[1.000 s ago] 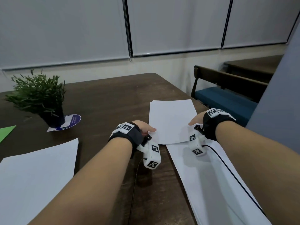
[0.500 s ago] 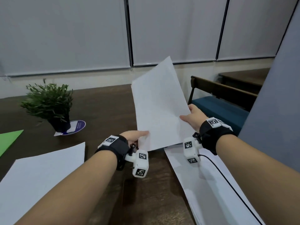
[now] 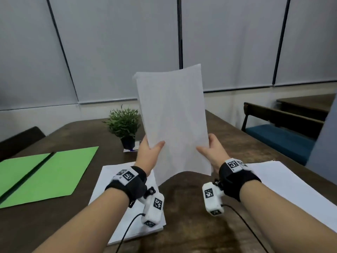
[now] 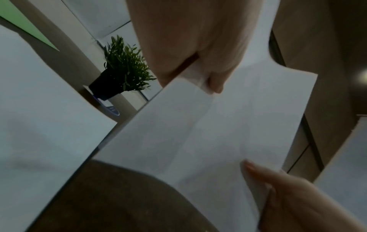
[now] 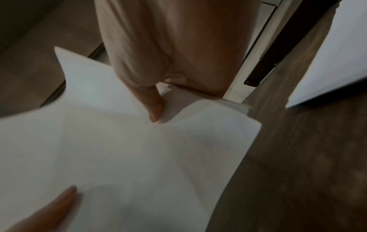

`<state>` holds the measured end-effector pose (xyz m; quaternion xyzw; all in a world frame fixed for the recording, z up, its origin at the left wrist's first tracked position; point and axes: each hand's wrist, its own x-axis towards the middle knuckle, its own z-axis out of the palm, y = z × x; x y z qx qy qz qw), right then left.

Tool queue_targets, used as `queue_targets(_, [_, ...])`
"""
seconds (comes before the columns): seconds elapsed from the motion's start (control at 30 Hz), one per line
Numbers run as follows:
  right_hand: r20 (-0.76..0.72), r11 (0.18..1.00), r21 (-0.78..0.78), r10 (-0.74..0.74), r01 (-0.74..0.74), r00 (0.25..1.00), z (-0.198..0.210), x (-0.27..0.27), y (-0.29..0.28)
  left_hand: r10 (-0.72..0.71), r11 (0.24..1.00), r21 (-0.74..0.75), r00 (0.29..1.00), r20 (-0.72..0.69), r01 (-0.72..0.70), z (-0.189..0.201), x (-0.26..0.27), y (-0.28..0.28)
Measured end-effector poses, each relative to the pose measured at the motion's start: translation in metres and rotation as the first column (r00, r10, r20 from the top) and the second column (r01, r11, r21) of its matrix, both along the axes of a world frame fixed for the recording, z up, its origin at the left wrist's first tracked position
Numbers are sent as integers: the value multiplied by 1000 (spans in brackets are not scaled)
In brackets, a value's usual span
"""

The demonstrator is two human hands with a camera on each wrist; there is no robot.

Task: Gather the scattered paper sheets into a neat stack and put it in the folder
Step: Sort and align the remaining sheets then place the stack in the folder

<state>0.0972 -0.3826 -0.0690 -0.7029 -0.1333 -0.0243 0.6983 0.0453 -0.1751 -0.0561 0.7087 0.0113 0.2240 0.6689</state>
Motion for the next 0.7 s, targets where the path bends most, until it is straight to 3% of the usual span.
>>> queue_targets(0.17, [-50, 995, 79, -64, 67, 997, -13, -19, 14, -75, 997, 28, 996, 48, 74, -28, -23, -2])
queue_targets(0.27, [-72, 983, 130, -124, 132, 990, -14, -23, 12, -87, 989, 121, 996, 24, 83, -33, -26, -3])
queue_targets(0.4, [14, 972, 58, -229, 228, 973, 1, -21, 22, 37, 955, 289, 996, 80, -59, -16, -31, -5])
queue_targets(0.5, [104, 969, 35, -248, 245, 963, 31, -24, 42, 154, 949, 259, 980, 122, -182, 18, -44, 15])
queue_targets(0.63, [136, 978, -104, -165, 180, 977, 52, -30, 86, 256, 929, 276, 967, -4, -245, 45, -63, 74])
queue_targets(0.7, [73, 954, -272, -110, 126, 991, 43, -35, 110, 258, 928, 323, 945, -202, -184, 42, -73, 101])
